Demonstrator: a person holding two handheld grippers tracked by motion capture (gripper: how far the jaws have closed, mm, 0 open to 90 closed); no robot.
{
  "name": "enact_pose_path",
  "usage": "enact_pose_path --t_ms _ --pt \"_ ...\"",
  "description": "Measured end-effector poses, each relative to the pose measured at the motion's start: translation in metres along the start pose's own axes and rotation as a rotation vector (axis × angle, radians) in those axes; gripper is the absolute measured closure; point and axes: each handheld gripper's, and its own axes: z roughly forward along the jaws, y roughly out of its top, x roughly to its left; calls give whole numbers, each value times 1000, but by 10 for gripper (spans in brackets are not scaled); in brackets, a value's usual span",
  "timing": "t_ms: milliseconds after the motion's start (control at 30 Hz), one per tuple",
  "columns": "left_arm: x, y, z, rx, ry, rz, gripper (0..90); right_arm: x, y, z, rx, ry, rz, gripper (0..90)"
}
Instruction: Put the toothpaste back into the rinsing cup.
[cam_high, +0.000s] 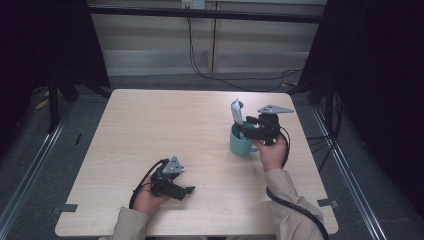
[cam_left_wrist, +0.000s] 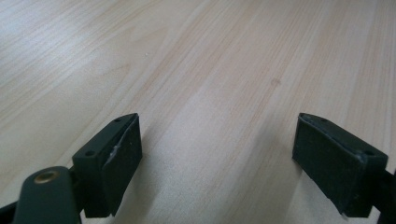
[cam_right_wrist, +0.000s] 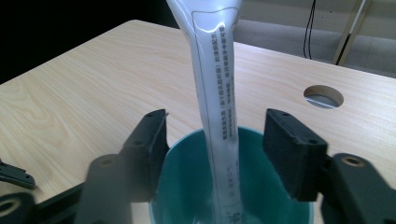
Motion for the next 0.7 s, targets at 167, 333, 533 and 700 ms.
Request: enact_pose_path --t_ms 167,333,533,700 --pt "0 0 0 0 1 1 156 3 -1 -6 11 13 -4 290" --pt "0 0 0 0 0 1 156 5 -1 -13 17 24 -7 253" --pt "0 0 0 -1 0 -1 156 7 -3 -21 30 23 -29 234" --pt "0 0 0 0 0 0 156 7 -7 -31 35 26 -31 225"
